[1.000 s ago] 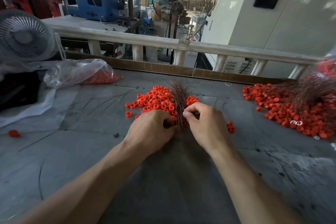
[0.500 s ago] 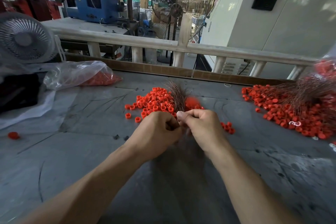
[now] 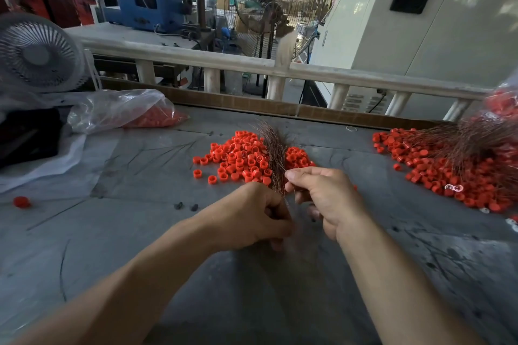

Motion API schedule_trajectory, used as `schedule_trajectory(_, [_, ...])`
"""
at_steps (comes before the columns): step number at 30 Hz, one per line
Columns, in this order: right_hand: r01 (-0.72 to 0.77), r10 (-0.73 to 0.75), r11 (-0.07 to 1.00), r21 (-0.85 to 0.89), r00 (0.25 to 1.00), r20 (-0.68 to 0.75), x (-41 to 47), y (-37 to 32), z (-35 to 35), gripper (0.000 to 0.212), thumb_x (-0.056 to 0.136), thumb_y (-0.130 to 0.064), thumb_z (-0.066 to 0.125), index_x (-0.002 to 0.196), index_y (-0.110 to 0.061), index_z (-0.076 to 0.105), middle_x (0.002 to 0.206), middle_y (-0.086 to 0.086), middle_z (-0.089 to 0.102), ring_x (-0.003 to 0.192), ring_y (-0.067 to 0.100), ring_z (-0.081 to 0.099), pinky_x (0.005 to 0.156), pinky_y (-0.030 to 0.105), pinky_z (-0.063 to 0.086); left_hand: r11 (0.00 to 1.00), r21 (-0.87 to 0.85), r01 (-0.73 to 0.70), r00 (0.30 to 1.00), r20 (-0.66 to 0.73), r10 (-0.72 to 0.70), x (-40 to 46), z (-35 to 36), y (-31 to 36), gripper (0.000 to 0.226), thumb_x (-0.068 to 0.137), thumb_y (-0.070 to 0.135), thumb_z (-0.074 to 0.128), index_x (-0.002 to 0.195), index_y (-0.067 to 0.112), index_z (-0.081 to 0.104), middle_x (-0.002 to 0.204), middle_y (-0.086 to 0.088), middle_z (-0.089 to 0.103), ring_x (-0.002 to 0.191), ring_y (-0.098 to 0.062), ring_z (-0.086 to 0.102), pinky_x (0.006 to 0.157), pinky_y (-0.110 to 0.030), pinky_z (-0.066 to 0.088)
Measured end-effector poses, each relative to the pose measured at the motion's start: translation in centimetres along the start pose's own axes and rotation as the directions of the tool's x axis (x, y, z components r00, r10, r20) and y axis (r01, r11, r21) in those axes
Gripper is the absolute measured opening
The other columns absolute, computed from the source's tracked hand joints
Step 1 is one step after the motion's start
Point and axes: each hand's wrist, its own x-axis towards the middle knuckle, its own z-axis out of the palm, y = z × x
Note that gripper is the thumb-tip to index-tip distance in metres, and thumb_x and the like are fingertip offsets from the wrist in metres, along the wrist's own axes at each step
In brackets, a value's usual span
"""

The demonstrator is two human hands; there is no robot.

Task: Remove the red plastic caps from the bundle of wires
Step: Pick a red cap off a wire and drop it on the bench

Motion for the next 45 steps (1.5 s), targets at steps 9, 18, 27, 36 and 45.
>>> schedule_trajectory(9, [0.021,-0.014,0.993,0.119,0.998,-0.057,0.6,0.2,-0.4,0.011,0.093,-0.013,0.068,0.083,-0.015,0.071,0.063,-0.002,0.074,0.050,0.005,0.065,0.035,0.016,0.032,0.998,0.052,0.022,0.996,-0.087,-0.017,0.2,-1.4,-1.0,0.024,0.090,0.040,0.069,0.075,0.022,0.074,0.062,0.005,0.072,0.052,0.002,0.059,0.050,-0.012,0.043])
schedule_trajectory(18, [0.069,-0.066,0.994,0.089,0.997,-0.037,0.6,0.4,-0.1,0.016,0.093,-0.010,0.063,0.077,-0.014,0.065,0.054,-0.004,0.063,0.041,0.006,0.047,0.034,0.020,0.031,0.923,0.364,0.130,0.808,-0.578,0.114,1.8,-2.5,-4.0,0.013,0.083,0.023,0.073,0.091,0.033,0.071,0.085,0.015,0.064,0.076,-0.004,0.057,0.067,-0.028,0.048])
schedule_trajectory(27, [0.096,-0.096,0.991,0.094,0.995,-0.012,0.1,0.4,0.2,0.018,0.093,-0.011,0.067,0.076,-0.014,0.065,0.051,-0.007,0.055,0.040,0.007,0.041,0.034,0.018,0.027,0.879,0.450,0.157,0.819,-0.557,0.138,2.5,-2.0,-3.9,0.017,0.083,0.033,0.074,0.099,0.036,0.071,0.097,0.016,0.059,0.089,-0.009,0.055,0.076,-0.030,0.048])
schedule_trajectory(36, [0.096,-0.098,0.992,0.078,0.995,0.020,0.0,0.4,0.5,0.018,0.093,-0.015,0.070,0.075,-0.018,0.068,0.051,-0.008,0.054,0.040,0.006,0.041,0.034,0.016,0.028,0.876,0.460,0.146,0.810,-0.564,0.162,2.6,-1.5,-3.6,0.014,0.080,0.025,0.074,0.089,0.028,0.064,0.090,0.013,0.054,0.081,-0.011,0.056,0.066,-0.026,0.042])
schedule_trajectory(45, [0.137,-0.144,0.985,0.101,0.988,0.056,-0.6,0.0,0.5,0.014,0.094,-0.019,0.070,0.079,-0.019,0.070,0.055,-0.006,0.055,0.040,0.005,0.042,0.035,0.016,0.029,0.969,0.240,0.062,0.739,-0.664,0.117,3.0,-1.6,-3.6,0.014,0.079,0.023,0.073,0.078,0.030,0.061,0.073,0.015,0.063,0.070,0.000,0.058,0.054,-0.011,0.039])
